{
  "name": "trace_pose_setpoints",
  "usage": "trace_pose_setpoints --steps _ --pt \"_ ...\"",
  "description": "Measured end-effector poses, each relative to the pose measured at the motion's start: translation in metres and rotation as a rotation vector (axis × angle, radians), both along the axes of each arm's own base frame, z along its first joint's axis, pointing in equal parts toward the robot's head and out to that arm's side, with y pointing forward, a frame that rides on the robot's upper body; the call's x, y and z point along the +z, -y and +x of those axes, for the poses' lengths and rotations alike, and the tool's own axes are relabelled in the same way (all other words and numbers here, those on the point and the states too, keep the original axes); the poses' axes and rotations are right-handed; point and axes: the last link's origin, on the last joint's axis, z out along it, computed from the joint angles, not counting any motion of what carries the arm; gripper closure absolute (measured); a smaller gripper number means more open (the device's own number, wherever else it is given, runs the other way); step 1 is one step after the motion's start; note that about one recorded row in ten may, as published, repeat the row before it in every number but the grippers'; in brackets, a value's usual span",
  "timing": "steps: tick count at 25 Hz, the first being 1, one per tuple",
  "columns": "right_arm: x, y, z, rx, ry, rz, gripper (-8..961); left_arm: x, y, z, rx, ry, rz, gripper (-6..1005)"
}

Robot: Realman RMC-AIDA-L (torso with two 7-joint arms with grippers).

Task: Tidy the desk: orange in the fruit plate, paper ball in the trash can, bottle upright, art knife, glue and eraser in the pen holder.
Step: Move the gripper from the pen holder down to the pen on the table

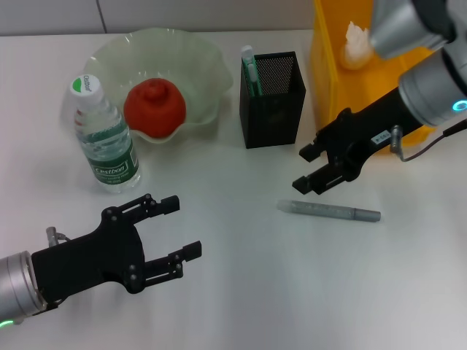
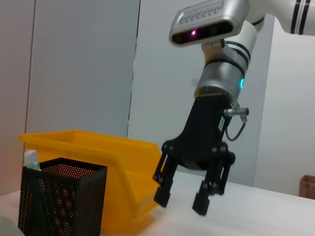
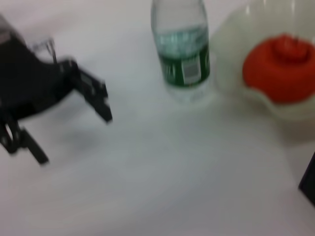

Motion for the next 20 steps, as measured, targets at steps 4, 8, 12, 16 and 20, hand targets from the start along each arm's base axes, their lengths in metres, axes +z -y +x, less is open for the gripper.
trace_pose_setpoints --steps 4,8,12,16,20 --pt "-0.014 0.001 -0.005 0.022 0.098 -0.039 332 -0.001 0.0 0.0 -0.004 -0.003 -0.005 229" --pt "-0.024 0.001 -0.005 0.056 0.181 -0.04 333 -0.001 -0.001 0.001 -0.007 -0.003 -0.009 229" --pt "-0.033 0.002 -0.002 0.087 0.225 -0.051 334 -0.002 0.0 0.001 -0.005 -0.002 -0.009 229" --pt "-0.042 0.003 0.001 0.117 0.263 -0.06 336 -0.002 0.001 0.001 -0.004 0.0 -0.01 229" --pt "-0.048 0.004 0.002 0.139 0.286 -0.062 368 -0.003 0.001 0.002 -0.002 0.002 -0.012 229"
